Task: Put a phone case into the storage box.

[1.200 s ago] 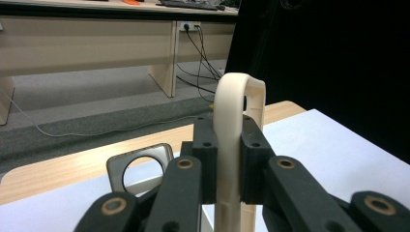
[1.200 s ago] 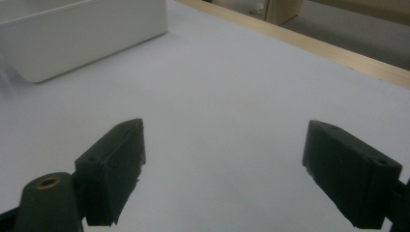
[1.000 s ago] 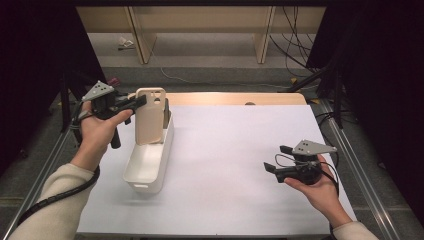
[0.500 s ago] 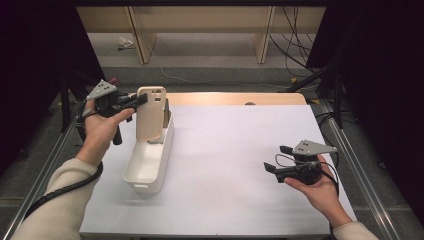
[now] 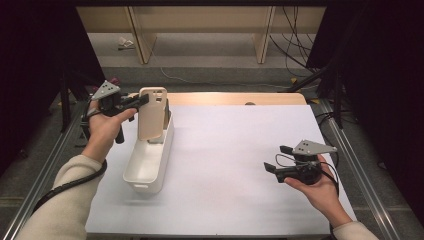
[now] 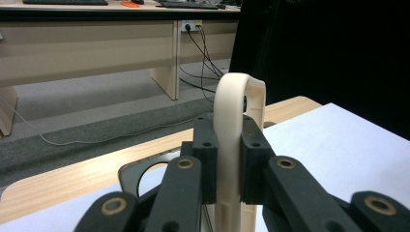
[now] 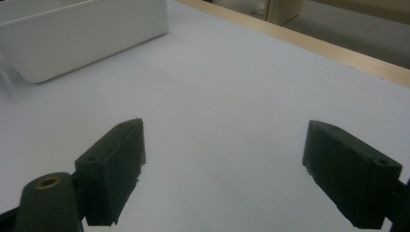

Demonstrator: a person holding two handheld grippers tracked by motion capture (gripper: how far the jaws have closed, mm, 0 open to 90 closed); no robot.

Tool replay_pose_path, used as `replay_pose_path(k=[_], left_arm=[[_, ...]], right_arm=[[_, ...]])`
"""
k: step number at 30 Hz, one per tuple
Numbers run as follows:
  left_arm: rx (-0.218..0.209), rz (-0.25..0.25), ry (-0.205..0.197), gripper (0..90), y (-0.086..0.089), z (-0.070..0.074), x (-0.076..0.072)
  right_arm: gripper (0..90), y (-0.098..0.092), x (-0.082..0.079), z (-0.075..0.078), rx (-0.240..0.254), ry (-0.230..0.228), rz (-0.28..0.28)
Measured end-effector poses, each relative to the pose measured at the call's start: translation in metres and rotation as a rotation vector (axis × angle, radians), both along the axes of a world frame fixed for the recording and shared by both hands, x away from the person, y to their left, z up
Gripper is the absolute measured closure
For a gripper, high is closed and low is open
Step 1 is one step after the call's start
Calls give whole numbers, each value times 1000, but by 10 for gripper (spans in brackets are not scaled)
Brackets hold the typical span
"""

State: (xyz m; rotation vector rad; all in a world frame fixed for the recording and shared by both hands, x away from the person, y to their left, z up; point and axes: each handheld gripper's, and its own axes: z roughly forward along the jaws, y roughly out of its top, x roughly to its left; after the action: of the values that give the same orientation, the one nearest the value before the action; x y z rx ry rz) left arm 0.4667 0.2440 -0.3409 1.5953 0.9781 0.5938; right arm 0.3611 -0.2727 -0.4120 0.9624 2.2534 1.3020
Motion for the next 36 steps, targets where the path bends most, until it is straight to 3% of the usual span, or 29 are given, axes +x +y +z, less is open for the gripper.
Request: replay_pose_path(k=[8, 36], left_arm=[[17, -7, -5, 805, -1, -4, 4], [5, -10, 13, 806, -3, -20, 23]], right_arm=[[161, 0, 0, 0, 3, 0, 0], [161, 0, 0, 0, -1, 1, 5]])
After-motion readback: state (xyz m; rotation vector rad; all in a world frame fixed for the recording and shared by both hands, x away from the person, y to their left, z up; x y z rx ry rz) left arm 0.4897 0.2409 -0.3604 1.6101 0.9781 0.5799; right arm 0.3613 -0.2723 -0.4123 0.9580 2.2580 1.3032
